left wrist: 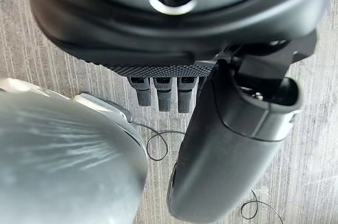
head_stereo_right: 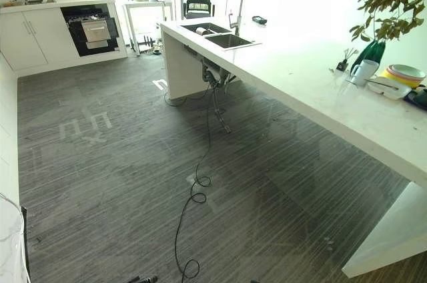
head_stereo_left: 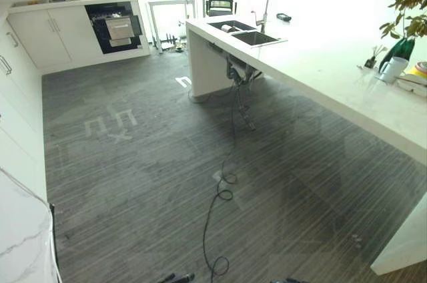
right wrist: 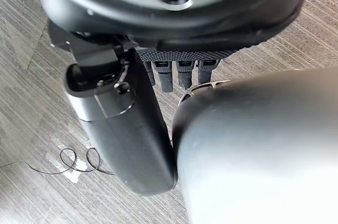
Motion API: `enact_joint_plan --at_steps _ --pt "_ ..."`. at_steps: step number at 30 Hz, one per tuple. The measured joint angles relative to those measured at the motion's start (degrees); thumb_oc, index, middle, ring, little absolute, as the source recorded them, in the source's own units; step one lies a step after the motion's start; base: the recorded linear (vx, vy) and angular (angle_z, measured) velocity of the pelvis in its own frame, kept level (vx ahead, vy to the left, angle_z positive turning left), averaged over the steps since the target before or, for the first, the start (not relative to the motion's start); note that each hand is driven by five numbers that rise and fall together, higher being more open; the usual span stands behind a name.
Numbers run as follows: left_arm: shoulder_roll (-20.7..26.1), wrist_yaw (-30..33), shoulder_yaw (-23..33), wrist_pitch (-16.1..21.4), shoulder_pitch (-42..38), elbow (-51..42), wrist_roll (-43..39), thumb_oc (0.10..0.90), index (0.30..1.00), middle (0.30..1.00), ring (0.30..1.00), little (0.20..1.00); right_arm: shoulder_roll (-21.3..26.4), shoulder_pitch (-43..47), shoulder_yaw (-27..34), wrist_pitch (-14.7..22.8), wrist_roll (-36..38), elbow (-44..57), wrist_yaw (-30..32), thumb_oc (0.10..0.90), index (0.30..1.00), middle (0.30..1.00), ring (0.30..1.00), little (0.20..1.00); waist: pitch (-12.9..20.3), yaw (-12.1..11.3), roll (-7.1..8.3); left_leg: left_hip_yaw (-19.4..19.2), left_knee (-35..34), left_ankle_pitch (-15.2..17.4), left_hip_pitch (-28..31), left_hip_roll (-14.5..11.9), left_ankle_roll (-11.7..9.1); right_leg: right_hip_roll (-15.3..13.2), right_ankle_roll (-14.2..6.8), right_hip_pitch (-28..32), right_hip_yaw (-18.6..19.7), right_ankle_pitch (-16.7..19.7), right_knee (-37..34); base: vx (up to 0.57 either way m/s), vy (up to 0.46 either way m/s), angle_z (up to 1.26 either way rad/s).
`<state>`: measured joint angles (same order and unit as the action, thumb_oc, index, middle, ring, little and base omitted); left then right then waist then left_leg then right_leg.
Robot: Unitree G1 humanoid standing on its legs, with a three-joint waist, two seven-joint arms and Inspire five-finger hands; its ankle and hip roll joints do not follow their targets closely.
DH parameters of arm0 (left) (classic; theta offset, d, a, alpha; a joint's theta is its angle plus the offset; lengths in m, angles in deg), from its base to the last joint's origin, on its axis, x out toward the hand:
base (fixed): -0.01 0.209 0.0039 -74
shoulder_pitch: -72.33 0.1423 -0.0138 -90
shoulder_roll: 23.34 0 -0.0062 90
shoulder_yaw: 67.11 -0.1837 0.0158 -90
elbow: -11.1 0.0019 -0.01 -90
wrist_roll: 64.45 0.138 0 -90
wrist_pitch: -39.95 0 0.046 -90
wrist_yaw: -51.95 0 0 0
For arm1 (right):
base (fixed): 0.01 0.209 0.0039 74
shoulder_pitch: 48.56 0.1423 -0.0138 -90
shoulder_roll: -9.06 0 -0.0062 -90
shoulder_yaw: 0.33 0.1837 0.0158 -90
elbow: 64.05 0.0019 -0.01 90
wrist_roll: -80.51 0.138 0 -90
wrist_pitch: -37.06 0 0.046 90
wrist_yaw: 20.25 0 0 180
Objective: Place the dishes in the dishwasher.
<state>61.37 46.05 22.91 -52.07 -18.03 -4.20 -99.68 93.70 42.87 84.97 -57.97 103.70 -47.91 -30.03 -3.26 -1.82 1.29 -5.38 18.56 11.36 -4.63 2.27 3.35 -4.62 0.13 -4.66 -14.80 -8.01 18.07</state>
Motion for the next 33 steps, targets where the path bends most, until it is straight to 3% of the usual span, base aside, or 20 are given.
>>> enact_joint_plan --at_steps 11,18,21,29,31,33 --pt "0.16 -1.92 0.19 0.12 -0.05 -0.51 -0.08 0.8 0.9 0.9 0.9 0.9 -0.05 0.76 0.01 0.06 0.05 -0.04 -0.25 0.8 0.9 0.9 0.9 0.9 -1.22 0.03 0.26 0.1 -0.91 0.0 0.76 0.14 -0.04 -0.02 0.03 0.59 -0.05 -0.09 -0.13 0.03 -0.026 0.0" --pt "0.04 -1.83 0.3 2.76 -0.14 -1.49 -2.87 0.8 0.9 0.9 0.9 0.9 -0.07 0.46 -0.5 2.07 1.05 1.25 -1.0 0.8 0.9 0.9 0.9 0.9 -1.61 0.04 0.29 0.34 -1.07 0.02 0.78 0.24 -0.09 -0.02 -0.07 0.61 -0.06 -0.32 0.01 0.04 -0.043 0.02" --pt "0.01 -0.58 0.1 5.07 0.39 -10.61 -4.87 0.8 0.9 0.9 0.9 0.9 1.32 -1.43 -3.64 1.57 3.01 9.47 -0.3 0.8 0.9 0.9 0.9 0.9 -3.37 -0.04 0.11 0.82 -1.06 -0.21 0.72 0.48 -0.36 -0.12 -0.06 0.63 -0.19 -0.32 0.15 0.01 -0.056 0.06" --pt "0.0 2.02 0.22 10.04 3.02 -38.19 -10.74 0.8 0.9 0.9 0.9 0.9 1.61 -8.05 -3.95 0.9 5.01 43.79 1.86 0.8 0.9 0.9 0.9 0.9 -4.82 0.07 -0.34 1.03 -2.29 -1.79 1.01 0.52 -0.65 -0.37 0.17 0.61 -1.03 -0.46 -0.05 0.0 -0.098 0.04" --pt "0.34 3.02 0.39 11.13 4.31 -44.31 -11.42 0.8 0.9 0.9 0.9 0.9 1.7 -8.22 -3.93 1.01 5.0 51.43 2.3 0.8 0.9 0.9 0.9 0.9 -7.17 -0.11 1.14 -1.48 -3.28 -4.04 2.14 0.75 -3.09 -0.54 0.36 0.59 -1.05 -1.07 -0.01 -0.03 -0.152 0.05" --pt "0.6 3.21 0.51 12.48 3.46 -46.3 -11.81 0.8 0.9 0.9 0.9 0.9 1.72 -6.57 -3.94 1.8 4.95 54.59 2.22 0.8 0.9 0.9 0.9 0.9 -10.26 -1.2 3.3 -4.76 0.28 -6.79 0.49 1.02 -6.37 -2.13 1.47 -0.51 -0.89 -2.29 1.85 0.0 -0.048 0.04"
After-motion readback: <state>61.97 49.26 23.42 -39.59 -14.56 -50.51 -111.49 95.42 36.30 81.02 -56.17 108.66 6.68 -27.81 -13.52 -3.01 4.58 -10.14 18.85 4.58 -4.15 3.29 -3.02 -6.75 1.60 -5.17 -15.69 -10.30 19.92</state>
